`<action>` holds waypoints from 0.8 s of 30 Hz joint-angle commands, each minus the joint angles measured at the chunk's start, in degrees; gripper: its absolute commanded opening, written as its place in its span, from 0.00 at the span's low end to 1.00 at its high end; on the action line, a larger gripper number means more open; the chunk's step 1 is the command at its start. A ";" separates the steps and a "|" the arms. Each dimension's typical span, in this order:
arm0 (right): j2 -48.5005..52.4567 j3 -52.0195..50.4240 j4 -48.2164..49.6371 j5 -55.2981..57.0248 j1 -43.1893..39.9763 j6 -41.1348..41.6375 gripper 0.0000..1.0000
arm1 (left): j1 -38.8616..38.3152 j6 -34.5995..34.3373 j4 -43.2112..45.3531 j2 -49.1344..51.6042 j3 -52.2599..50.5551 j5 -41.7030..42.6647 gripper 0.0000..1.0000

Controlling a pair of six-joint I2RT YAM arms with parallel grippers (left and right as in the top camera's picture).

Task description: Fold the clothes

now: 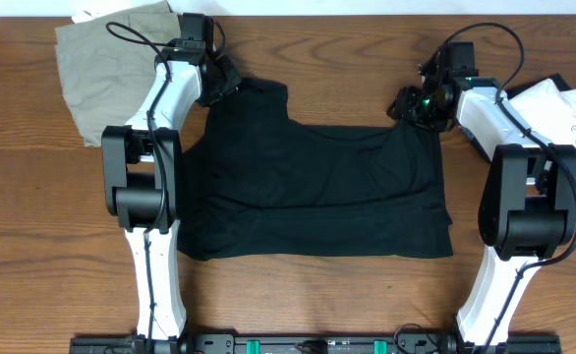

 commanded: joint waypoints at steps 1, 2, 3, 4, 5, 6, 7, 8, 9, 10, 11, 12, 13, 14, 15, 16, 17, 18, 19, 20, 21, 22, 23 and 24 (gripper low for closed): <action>0.39 0.24 -0.55 2.84 0.63 -0.07 0.63 | -0.07 0.61 -0.24 0.94 0.04 -0.94 0.06; 0.42 0.24 -0.57 2.82 0.63 -0.07 0.64 | -0.07 0.61 -0.22 0.94 0.04 -0.94 0.06; 0.52 0.24 -0.59 2.82 0.63 -0.07 0.64 | -0.07 0.61 -0.24 0.94 0.04 -0.94 0.06; 0.63 0.24 -0.70 2.80 0.63 -0.04 0.63 | -0.07 0.61 -0.24 0.94 0.04 -0.96 0.06; 0.81 0.22 -0.79 2.78 0.63 -0.04 0.63 | -0.07 0.59 -0.24 0.94 0.04 -0.94 0.06; 1.16 0.20 -0.87 2.78 0.66 -0.04 0.63 | -0.07 0.61 -0.26 0.94 0.04 -0.94 0.06; 1.49 0.20 -1.07 2.78 0.63 -0.04 0.63 | -0.07 0.61 -0.26 0.94 0.04 -0.94 0.06; 2.01 0.20 -1.31 2.78 0.66 -0.04 0.62 | -0.07 0.61 -0.26 0.94 0.04 -0.94 0.06; 2.60 0.20 -1.31 2.75 0.63 -0.04 0.60 | -0.07 0.61 -0.28 0.94 0.04 -0.96 0.06; 3.04 0.20 -1.27 2.75 0.63 -0.04 0.59 | -0.07 0.61 -0.28 0.94 0.04 -0.94 0.06; 3.58 0.20 -1.18 2.75 0.63 -0.04 0.58 | -0.07 0.61 -0.28 0.94 0.04 -0.94 0.06; 3.91 0.20 -1.18 2.75 0.63 -0.04 0.55 | -0.07 0.61 -0.28 0.94 0.04 -0.94 0.06; 4.26 0.20 -1.18 2.75 0.61 -0.04 0.52 | -0.07 0.70 -0.33 0.94 0.04 -0.94 0.06; 4.37 0.20 -1.18 2.78 0.59 -0.07 0.49 | -0.07 1.07 -0.42 0.94 0.04 -0.94 0.06; 4.42 0.20 -1.16 2.78 0.59 -0.07 0.47 | -0.07 1.57 -0.44 0.94 0.04 -0.96 0.06; 4.42 0.20 -1.05 2.78 0.57 -0.07 0.44 | -0.07 2.25 -0.48 0.94 0.04 -0.96 0.06; 4.39 0.22 -0.92 2.78 0.52 -0.07 0.42 | -0.07 2.99 -0.50 0.94 0.04 -0.96 0.06; 4.39 0.22 -0.76 2.78 0.48 -0.07 0.40 | -0.07 3.43 -0.52 0.94 0.04 -0.96 0.06; 4.39 0.22 -0.76 2.78 0.42 -0.07 0.38 | -0.07 3.61 -0.59 0.94 0.04 -0.96 0.06; 4.39 0.22 -0.79 2.78 0.35 -0.07 0.33 | -0.07 3.61 -0.66 0.94 0.04 -0.96 0.06; 4.39 0.22 -0.83 2.75 0.20 -0.04 0.29 | -0.07 3.61 -0.66 0.94 0.04 -0.94 0.06; 4.39 0.22 -0.83 2.75 0.13 -0.07 0.25 | -0.07 3.61 -0.66 0.92 0.04 -0.94 0.06; 4.39 0.22 -0.83 2.78 0.04 -0.04 0.20 | -0.04 3.61 -0.63 0.83 0.04 -0.94 0.06; 4.39 0.24 -0.83 2.75 -0.13 -0.04 0.15 | -0.04 3.61 -0.63 0.81 0.07 -0.94 0.06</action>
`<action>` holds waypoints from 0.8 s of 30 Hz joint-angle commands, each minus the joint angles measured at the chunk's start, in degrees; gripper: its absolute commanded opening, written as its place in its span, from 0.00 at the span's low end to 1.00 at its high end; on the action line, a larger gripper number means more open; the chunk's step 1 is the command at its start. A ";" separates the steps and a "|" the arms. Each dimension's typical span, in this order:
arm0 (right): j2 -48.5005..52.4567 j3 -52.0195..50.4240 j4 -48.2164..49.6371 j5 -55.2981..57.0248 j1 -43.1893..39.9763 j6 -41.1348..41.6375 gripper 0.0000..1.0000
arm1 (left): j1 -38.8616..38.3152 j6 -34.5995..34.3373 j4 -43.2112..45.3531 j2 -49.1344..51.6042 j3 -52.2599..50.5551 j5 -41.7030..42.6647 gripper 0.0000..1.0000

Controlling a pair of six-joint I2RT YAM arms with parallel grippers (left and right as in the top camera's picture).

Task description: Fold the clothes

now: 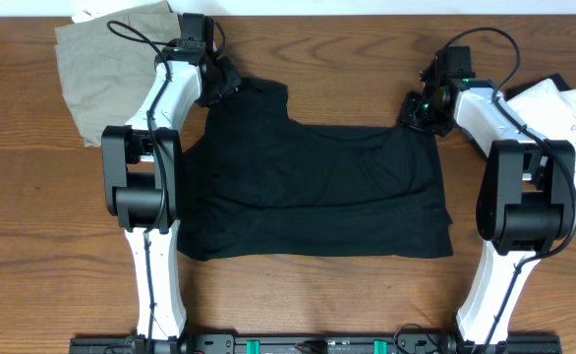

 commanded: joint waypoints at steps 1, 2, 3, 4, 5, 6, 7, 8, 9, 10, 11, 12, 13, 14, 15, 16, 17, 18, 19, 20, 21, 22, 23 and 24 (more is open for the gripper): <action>2.14 -0.02 -0.33 -0.02 -0.20 0.17 0.06 | -0.04 1.60 -0.35 0.72 0.07 -0.90 0.06; 2.14 -0.02 -0.63 0.00 -0.39 0.17 0.01 | -0.04 1.57 -0.59 0.63 0.07 -0.72 0.06; 2.14 -0.02 -1.01 -0.02 -0.57 0.17 0.01 | -0.07 1.57 -0.79 0.61 0.07 -0.46 0.06; 2.14 -0.02 -1.27 0.00 -0.76 0.15 0.01 | -0.07 1.57 -0.85 0.61 0.07 -0.13 0.06; 2.14 -0.02 -1.49 0.00 -0.98 0.15 0.01 | -0.07 1.55 -0.87 0.61 0.07 0.17 0.06; 2.14 -0.02 -1.66 0.00 -1.25 0.15 0.01 | -0.04 1.57 -0.94 0.61 0.07 0.17 0.06; 2.10 0.00 -1.84 0.00 -1.44 0.15 0.01 | -0.02 1.57 -1.03 0.48 0.07 0.17 0.06; 1.90 0.02 -2.12 0.00 -1.73 0.17 0.01 | 0.04 1.57 -1.22 0.33 0.07 0.17 0.06; 1.75 0.02 -2.32 0.00 -2.05 0.15 0.01 | 0.11 1.57 -1.49 -0.04 0.07 0.20 0.06; 1.44 0.02 -2.62 0.00 -2.38 0.15 0.01 | 0.17 1.62 -1.75 -0.33 0.07 0.20 0.06; 1.16 0.02 -2.84 0.00 -2.60 0.15 0.01 | 0.24 1.60 -2.03 -0.70 0.07 0.20 0.06; 0.76 0.02 -3.17 0.00 -2.84 0.15 0.01 | 0.28 1.60 -2.38 -1.18 0.07 0.20 0.06; 0.33 0.02 -3.45 0.00 -3.08 0.15 0.01 | 0.28 1.62 -2.75 -1.66 0.07 0.20 0.06; -0.24 0.02 -3.96 0.00 -3.28 0.13 0.01 | 0.33 1.88 -3.04 -2.14 0.07 0.28 0.06; -0.68 0.02 -4.37 0.00 -3.45 0.11 0.01 | 0.33 2.14 -3.45 -2.82 0.07 0.37 0.06; -1.31 0.02 -4.85 -0.02 -3.61 0.11 0.01 | 0.33 2.36 -3.89 -3.50 0.07 0.37 0.06; -1.68 0.02 -5.25 0.00 -3.65 -0.09 0.01 | 0.33 2.58 -4.33 -4.15 0.07 0.37 0.06; -2.32 0.02 -5.75 -0.02 -3.72 -0.52 0.01 | 0.33 2.67 -4.85 -4.79 0.07 0.37 0.06; -2.73 0.02 -6.16 -0.02 -3.69 -0.87 0.01 | 0.33 2.67 -5.42 -5.60 0.07 0.39 0.06; -3.28 0.02 -6.67 -0.02 -3.69 -1.18 0.01 | 0.33 2.67 -5.95 -6.38 0.07 0.39 0.06; -3.72 0.02 -7.08 -0.02 -3.69 -1.29 0.01 | 0.33 2.67 -6.43 -6.97 0.07 0.37 0.06; -4.15 0.02 -7.45 -0.02 -3.69 -1.40 0.01 | 0.33 2.67 -7.08 -7.80 0.07 0.37 0.06; -4.61 0.02 -7.74 -0.02 -3.69 -1.42 0.01 | 0.33 2.67 -7.72 -8.63 0.07 0.37 0.06; -5.01 0.02 -8.17 -0.02 -3.69 -1.42 0.01 | 0.33 2.69 -8.33 -9.40 0.07 0.37 0.06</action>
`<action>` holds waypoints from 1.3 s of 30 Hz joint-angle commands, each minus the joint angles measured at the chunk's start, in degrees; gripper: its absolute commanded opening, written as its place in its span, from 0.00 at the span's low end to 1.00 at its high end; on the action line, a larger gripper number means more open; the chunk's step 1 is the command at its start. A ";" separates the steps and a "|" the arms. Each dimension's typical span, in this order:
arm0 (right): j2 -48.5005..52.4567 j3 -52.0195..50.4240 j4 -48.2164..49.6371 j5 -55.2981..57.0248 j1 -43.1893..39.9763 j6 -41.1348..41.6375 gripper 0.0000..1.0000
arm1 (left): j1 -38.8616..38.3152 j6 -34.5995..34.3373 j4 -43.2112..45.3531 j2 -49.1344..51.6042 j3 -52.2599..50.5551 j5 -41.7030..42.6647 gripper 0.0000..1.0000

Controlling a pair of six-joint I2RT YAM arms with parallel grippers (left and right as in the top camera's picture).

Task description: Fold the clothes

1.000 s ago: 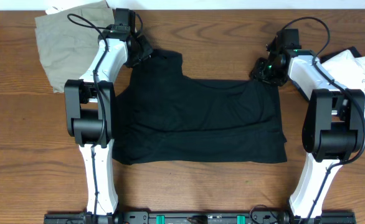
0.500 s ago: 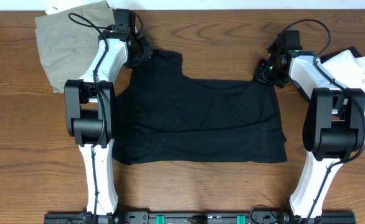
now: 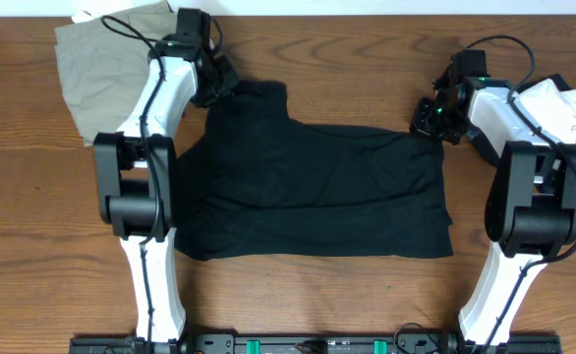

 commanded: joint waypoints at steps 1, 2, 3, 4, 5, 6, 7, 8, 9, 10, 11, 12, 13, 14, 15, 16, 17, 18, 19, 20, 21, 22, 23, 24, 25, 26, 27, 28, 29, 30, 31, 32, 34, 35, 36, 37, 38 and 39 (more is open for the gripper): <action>-3.72 -0.07 -0.96 0.92 -0.44 -1.18 0.01 | 0.31 1.44 -1.60 -5.01 0.09 0.02 0.06; -4.02 -0.07 -1.55 0.92 -0.44 -1.16 0.01 | 0.31 1.44 -2.34 -5.55 0.09 0.00 0.06; -4.24 -0.07 -1.97 0.92 -0.44 -1.16 0.01 | 0.31 1.44 -3.28 -6.05 0.09 0.00 0.06; -4.50 -0.07 -2.80 0.92 -0.44 -1.16 0.01 | 0.31 1.44 -4.76 -6.67 0.09 0.00 0.06; -4.68 -0.07 -3.26 0.92 -0.44 -1.16 0.01 | 0.31 1.44 -5.84 -6.97 0.09 0.00 0.06; -4.87 -0.07 -3.96 0.94 -0.44 -1.16 0.01 | 0.31 1.44 -7.15 -7.37 0.09 -0.02 0.06; -5.05 -0.07 -4.55 0.94 -0.44 -1.16 0.01 | 0.31 1.42 -8.33 -7.63 0.09 -0.02 0.06; -5.27 -0.07 -5.14 0.94 -0.44 -1.16 0.01 | 0.31 1.42 -9.44 -7.87 0.09 -0.02 0.06; -5.62 -0.07 -5.84 0.92 -0.44 -1.25 0.01 | 0.31 1.42 -10.62 -8.17 0.09 0.00 0.06; -5.90 -0.07 -6.25 0.94 -0.44 -1.31 0.01 | 0.31 1.42 -11.74 -8.50 0.09 0.00 0.06; -6.34 -0.07 -6.75 0.94 -0.44 -1.33 0.01 | 0.31 1.44 -12.63 -8.72 0.09 -0.02 0.06; -6.84 -0.07 -7.17 0.94 -0.44 -1.36 0.01 | 0.31 1.64 -13.33 -8.92 0.09 -0.02 0.06; -7.37 -0.07 -7.52 0.96 -0.44 -1.36 0.01 | 0.33 2.45 -13.73 -9.22 0.09 0.00 0.06; -8.11 -0.07 -8.00 0.94 -0.44 -1.77 0.01 | 0.37 3.54 -14.14 -9.53 0.09 -0.02 0.06; -8.68 -0.07 -8.48 1.03 -0.44 -1.79 0.01 | 0.46 4.07 -14.58 -9.81 0.09 -0.04 0.06; -9.44 -0.07 -9.38 1.46 -0.44 -1.81 0.01 | 0.61 4.24 -15.21 -10.27 0.09 -0.07 0.06; -9.99 -0.07 -10.19 2.01 -0.44 -1.88 0.01 | 0.81 4.22 -15.78 -10.73 0.09 -0.07 0.06; -10.51 -0.07 -11.28 2.89 -0.44 -2.47 0.01 | 1.11 4.22 -16.37 -11.15 0.09 -0.04 0.06; -11.06 -0.07 -12.50 3.96 -0.46 -2.95 0.01 | 1.46 4.22 -17.33 -11.82 0.09 -0.04 0.06; -11.41 -0.07 -13.77 5.51 -0.46 -3.10 0.01 | 1.77 4.24 -18.12 -12.37 0.09 -0.04 0.06; -11.74 -0.07 -14.91 6.88 -0.50 -3.10 0.01 | 2.14 4.24 -19.02 -13.00 0.09 -0.02 0.06; -11.91 -0.07 -15.91 8.15 -0.50 -3.10 0.01 | 2.45 4.24 -19.80 -13.55 0.09 -0.02 0.06; -12.00 -0.07 -16.94 9.49 -0.50 -3.10 0.01 | 2.80 4.24 -20.83 -14.25 0.09 -0.02 0.06; -12.00 -0.07 -17.57 10.14 -0.57 -3.10 0.01 | 3.06 4.24 -21.62 -14.71 0.09 -0.02 0.06; -12.00 -0.07 -17.97 10.40 -0.57 -3.10 0.01 | 3.28 4.24 -22.36 -15.28 0.09 -0.02 0.06; -12.00 -0.07 -18.18 10.43 -0.59 -3.10 0.01 | 3.45 4.26 -23.28 -15.82 0.09 0.00 0.06; -12.00 -0.09 -18.40 10.40 -0.59 -3.23 0.01 | 3.63 4.33 -24.26 -16.39 0.09 -0.02 0.06; -12.00 -0.07 -18.56 10.40 -0.59 -3.32 0.01 | 3.67 4.46 -25.14 -16.90 0.09 -0.02 0.06; -12.00 -0.09 -18.86 10.40 -0.59 -3.72 0.01 | 3.67 4.92 -26.16 -17.35 0.09 0.00 0.06; -12.00 -0.07 -19.32 10.43 -0.59 -4.15 0.01 | 3.67 5.57 -27.36 -17.88 0.09 -0.02 0.06; -11.98 -0.09 -19.58 10.43 -0.59 -4.37 0.01 | 3.67 6.08 -28.04 -18.08 0.09 -0.02 0.06; -11.98 -0.09 -19.96 10.49 -0.59 -4.37 0.01 | 3.67 6.47 -29.07 -18.25 0.09 -0.02 0.06; -11.98 -0.09 -20.55 10.80 -0.59 -4.35 0.01 | 3.67 6.58 -30.84 -18.29 0.09 -0.02 0.06; -11.98 -0.09 -20.85 10.82 -0.59 -4.35 0.01 | 3.67 6.60 -31.78 -18.29 0.09 -0.04 0.06; -11.98 -0.09 -21.16 10.82 -0.59 -4.35 0.01 | 3.67 6.60 -32.37 -18.29 0.09 -0.07 0.06; -11.98 -0.09 -21.42 10.84 -0.59 -4.37 0.01 | 3.67 6.60 -33.03 -18.29 0.09 -0.07 0.06; -11.98 -0.07 -21.84 10.86 -0.59 -4.37 0.01 | 3.67 6.60 -33.66 -18.29 0.09 -0.11 0.06; -11.98 -0.09 -22.40 10.95 -0.59 -4.50 0.01 | 3.67 6.64 -34.40 -18.29 0.07 -0.24 0.06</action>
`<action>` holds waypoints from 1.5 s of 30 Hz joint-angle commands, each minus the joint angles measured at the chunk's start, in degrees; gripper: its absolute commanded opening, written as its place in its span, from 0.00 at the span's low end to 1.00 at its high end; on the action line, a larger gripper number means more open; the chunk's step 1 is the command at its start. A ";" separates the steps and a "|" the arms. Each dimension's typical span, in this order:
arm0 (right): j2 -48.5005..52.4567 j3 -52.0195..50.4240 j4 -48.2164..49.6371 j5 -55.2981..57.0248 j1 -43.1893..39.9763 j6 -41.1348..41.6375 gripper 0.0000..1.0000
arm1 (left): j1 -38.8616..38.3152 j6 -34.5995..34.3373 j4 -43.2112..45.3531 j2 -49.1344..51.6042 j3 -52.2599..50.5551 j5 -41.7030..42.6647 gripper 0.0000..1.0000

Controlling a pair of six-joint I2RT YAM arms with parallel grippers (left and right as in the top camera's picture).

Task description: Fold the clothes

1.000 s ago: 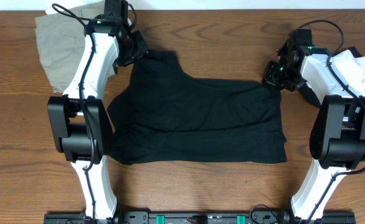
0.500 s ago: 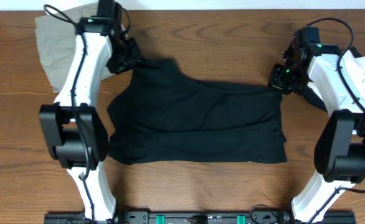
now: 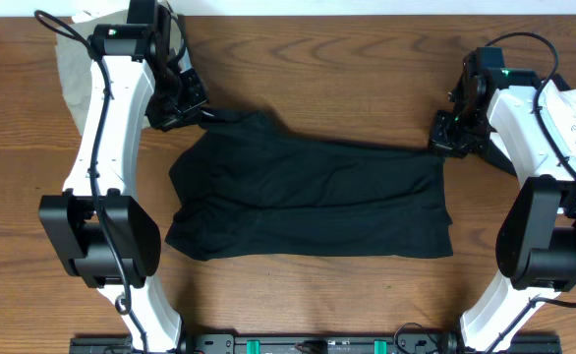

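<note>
A black garment (image 3: 308,197) lies spread across the middle of the wooden table (image 3: 308,59), and its left edge slants. My left gripper (image 3: 196,110) is at the garment's upper left corner and looks shut on the cloth, which is drawn out into a point toward it. My right gripper (image 3: 446,144) sits at the upper right corner, apparently shut on the fabric there. The fingertips of both are hard to make out against the black cloth.
A khaki garment (image 3: 69,71) lies at the back left, mostly behind my left arm. A white and dark pile (image 3: 569,116) sits at the right edge beside my right arm. The arm bases stand at the front edge.
My left gripper has moved left and out from the garment's top, drawing the upper left corner with it. The right gripper has moved slightly right and toward the front, with the upper right corner.
My left gripper stayed at the garment's upper left flap while the right gripper was beyond the upper right corner. The right gripper then reached that corner. Now both corners are pulled apart and the top edge is stretched wider.
</note>
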 commanded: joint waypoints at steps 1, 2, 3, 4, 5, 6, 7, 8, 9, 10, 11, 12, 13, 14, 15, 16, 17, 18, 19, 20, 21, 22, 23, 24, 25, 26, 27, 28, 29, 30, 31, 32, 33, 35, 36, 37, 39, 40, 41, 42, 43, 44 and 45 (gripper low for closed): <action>-0.81 -0.04 -1.01 1.62 -0.61 -1.62 0.01 | 0.15 1.51 -1.77 -0.72 0.11 -0.39 0.06; -0.81 -0.04 -1.42 1.68 -0.59 -2.25 0.01 | 0.15 2.23 -2.56 -0.72 0.11 -0.39 0.06; -0.81 -0.04 -1.79 1.95 -0.59 -2.43 0.01 | 0.15 2.80 -3.19 -0.72 0.11 -0.42 0.06; -0.81 -0.04 -2.21 2.38 -0.59 -2.38 0.01 | 0.15 3.26 -3.89 -0.72 0.11 -0.39 0.06; -0.81 -0.04 -2.78 2.99 -0.59 -2.40 0.01 | 0.15 3.37 -4.90 -0.72 0.11 -0.68 0.06; -0.83 -0.02 -3.28 3.19 -0.59 -2.40 0.01 | 0.15 3.37 -5.66 -0.72 0.11 -1.22 0.06; -0.83 -0.02 -3.89 3.52 -0.61 -2.38 0.01 | 0.15 3.37 -6.43 -0.72 0.11 -2.03 0.06; -0.83 -0.02 -4.55 4.04 -0.63 -2.38 0.01 | 0.15 3.37 -7.32 -0.72 0.11 -3.08 0.06; -0.83 -0.02 -5.11 4.61 -0.63 -2.38 0.01 | 0.15 3.37 -7.85 -0.72 0.11 -3.74 0.06; -0.92 -0.02 -5.51 4.63 -0.66 -2.38 0.01 | 0.15 3.37 -8.28 -0.72 0.11 -4.07 0.06; -0.96 -0.02 -5.81 4.59 -0.66 -2.38 0.01 | 0.15 3.37 -8.66 -0.72 0.09 -4.15 0.06; -1.14 -0.02 -6.23 4.57 -0.63 -2.38 0.01 | 0.15 3.37 -9.07 -0.72 0.11 -4.24 0.05; -1.27 -0.02 -6.56 4.57 -0.55 -2.38 0.01 | 0.15 3.37 -9.42 -0.72 0.11 -4.24 0.06; -1.57 -0.02 -6.99 4.59 -0.52 -2.38 0.01 | 0.15 3.37 -9.70 -0.72 0.11 -4.24 0.06; -1.88 -0.02 -7.43 4.59 -0.42 -2.38 0.01 | 0.15 3.37 -10.03 -0.72 0.09 -4.24 0.06; -2.38 -0.02 -8.00 4.61 -0.35 -2.38 0.01 | 0.15 3.37 -10.40 -0.72 0.11 -4.24 0.06; -2.89 -0.02 -8.63 4.63 -0.24 -2.38 0.01 | 0.15 3.39 -10.84 -0.72 0.09 -4.24 0.06; -3.50 -0.02 -9.22 4.63 -0.17 -2.38 0.01 | 0.15 3.52 -11.32 -0.72 0.11 -4.24 0.06; -4.09 -0.02 -9.62 4.63 -0.13 -2.38 0.01 | 0.15 3.89 -11.72 -0.72 0.11 -4.26 0.06; -4.92 -0.02 -10.01 4.63 -0.11 -2.38 0.01 | 0.15 4.15 -11.98 -0.72 0.11 -4.28 0.06; -5.79 -0.02 -10.43 4.66 -0.09 -2.38 0.01 | 0.15 4.42 -12.07 -0.72 0.09 -4.28 0.06; -6.67 -0.02 -10.84 4.76 -0.04 -2.38 0.01 | 0.15 4.46 -12.20 -0.72 0.11 -4.33 0.06; -7.52 -0.02 -11.30 5.11 -0.02 -2.38 0.01 | 0.15 4.44 -12.44 -0.72 0.11 -4.50 0.06; -8.07 -0.04 -11.69 5.60 0.00 -2.40 0.01 | 0.15 4.44 -12.68 -0.72 0.11 -4.79 0.06; -8.66 -0.04 -12.52 6.12 0.02 -2.47 0.01 | 0.15 4.46 -12.90 -0.72 0.11 -4.92 0.06; -8.81 -0.04 -13.25 6.12 0.09 -2.71 0.01 | 0.15 4.44 -13.14 -0.72 0.11 -4.92 0.06; -8.87 -0.04 -14.08 6.12 0.22 -3.08 0.01 | 0.15 4.44 -13.44 -0.74 0.11 -4.92 0.06; -8.85 -0.11 -14.67 6.16 0.37 -3.17 0.01 | 0.15 4.44 -13.73 -0.76 0.09 -4.92 0.06; -8.83 -0.46 -14.84 6.16 0.59 -3.23 0.01 | 0.15 4.44 -13.97 -0.87 0.11 -4.92 0.06; -8.83 -1.01 -14.60 6.16 0.87 -3.23 0.01 | 0.15 4.44 -14.29 -1.07 0.11 -4.92 0.06; -8.83 -1.66 -14.25 6.16 1.05 -3.23 0.01 | 0.15 4.46 -14.45 -1.31 0.09 -4.92 0.06; -8.83 -2.38 -13.77 6.16 1.31 -3.21 0.01 | 0.15 4.68 -14.58 -1.64 0.11 -4.92 0.06; -8.83 -3.21 -13.18 6.16 1.51 -3.15 0.01 | 0.15 4.85 -14.78 -2.08 0.09 -4.94 0.06; -8.83 -4.96 -11.74 6.16 1.77 -2.60 0.01 | 0.15 4.90 -15.19 -2.95 0.11 -5.16 0.06; -8.83 -5.79 -10.99 6.27 1.88 -2.32 0.01 | 0.15 5.14 -15.41 -3.52 0.09 -5.38 0.06; -8.83 -6.75 -10.05 6.62 1.95 -1.84 0.01 | 0.15 5.33 -15.63 -4.20 0.11 -5.68 0.06; -8.83 -8.41 -8.94 7.43 2.08 -1.09 0.01 | 0.15 5.29 -16.26 -5.29 0.09 -6.67 0.06; -8.83 -8.83 -8.83 7.43 2.10 -0.72 0.01 | 0.15 5.31 -16.68 -5.64 0.09 -6.82 0.06; -8.83 -9.16 -8.79 7.41 2.10 -0.35 0.01 | 0.15 5.29 -17.16 -5.99 0.09 -6.80 0.06; -8.83 -9.29 -8.81 7.41 2.10 -0.37 0.01 | 0.15 5.29 -17.57 -6.21 0.09 -6.80 0.06; -8.83 -9.33 -8.83 7.41 2.10 -0.39 0.01 | 0.13 5.29 -17.90 -6.25 0.09 -6.80 0.06; -8.83 -9.31 -8.85 7.41 2.10 -0.39 0.01 | 0.13 5.31 -18.43 -6.29 0.09 -6.80 0.06; -8.83 -9.33 -8.92 7.41 2.10 -0.39 0.01 | 0.13 5.31 -18.71 -6.29 -0.04 -6.80 0.06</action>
